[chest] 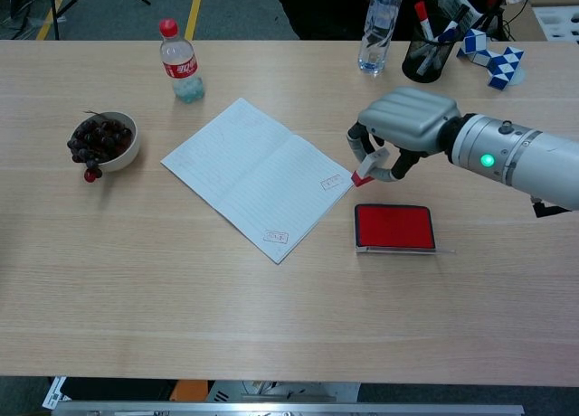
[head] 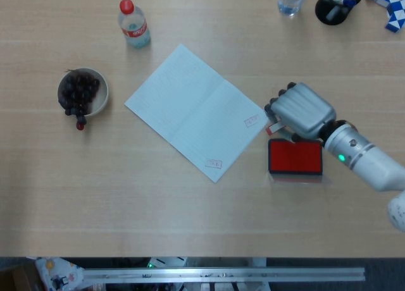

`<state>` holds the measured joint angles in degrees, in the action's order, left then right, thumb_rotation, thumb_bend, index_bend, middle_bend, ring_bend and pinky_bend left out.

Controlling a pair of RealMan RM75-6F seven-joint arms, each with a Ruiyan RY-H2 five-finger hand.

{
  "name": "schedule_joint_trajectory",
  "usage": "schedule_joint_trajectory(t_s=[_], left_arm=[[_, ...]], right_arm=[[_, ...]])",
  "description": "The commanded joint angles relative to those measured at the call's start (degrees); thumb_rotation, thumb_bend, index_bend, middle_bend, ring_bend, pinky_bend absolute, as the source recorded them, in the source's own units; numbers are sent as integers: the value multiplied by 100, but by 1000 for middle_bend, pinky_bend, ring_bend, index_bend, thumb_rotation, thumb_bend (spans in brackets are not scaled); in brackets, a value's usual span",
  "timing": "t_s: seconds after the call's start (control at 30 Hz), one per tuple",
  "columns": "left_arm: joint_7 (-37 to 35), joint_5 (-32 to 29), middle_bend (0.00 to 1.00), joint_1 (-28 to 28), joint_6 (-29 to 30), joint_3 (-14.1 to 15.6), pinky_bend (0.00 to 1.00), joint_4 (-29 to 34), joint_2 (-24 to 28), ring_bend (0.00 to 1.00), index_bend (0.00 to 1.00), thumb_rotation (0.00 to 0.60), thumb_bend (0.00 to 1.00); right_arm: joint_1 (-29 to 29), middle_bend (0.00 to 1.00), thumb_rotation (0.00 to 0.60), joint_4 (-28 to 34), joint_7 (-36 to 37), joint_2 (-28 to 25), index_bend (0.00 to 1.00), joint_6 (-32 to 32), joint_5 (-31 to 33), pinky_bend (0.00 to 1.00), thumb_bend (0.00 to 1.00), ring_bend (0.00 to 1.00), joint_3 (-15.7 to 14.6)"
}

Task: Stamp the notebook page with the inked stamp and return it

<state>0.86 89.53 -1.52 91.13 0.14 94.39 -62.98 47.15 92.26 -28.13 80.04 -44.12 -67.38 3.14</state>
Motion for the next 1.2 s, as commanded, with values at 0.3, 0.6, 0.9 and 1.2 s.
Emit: schedule_joint_trajectory(t_s=[0.3,0.6,0.9,1.2], left_arm=[[-20,-13,228,-54,28,36,104,45,57,169,265,600,191],[-46,-13,228,-74,36,45,105,34,61,169,265,600,193],[-80,-34,228,-76,7,47,105,-7,57,169,265,600,192],[-96,-41,227,-82,6,43,105,-32,49,169,264,600,193]], right_arm=[[649,556,600,-430,-646,850,708,315,904,401,336,460,177],[1013,562,600,-837,-1159,1347,715,340,1388,401,336,460,2],[1131,569,600,-1063,-1219,1581,726,287,1527,401,336,464,-118],[1212,583,600,-1301,-1260,1776,749,268,1622,401,338,475,-205]])
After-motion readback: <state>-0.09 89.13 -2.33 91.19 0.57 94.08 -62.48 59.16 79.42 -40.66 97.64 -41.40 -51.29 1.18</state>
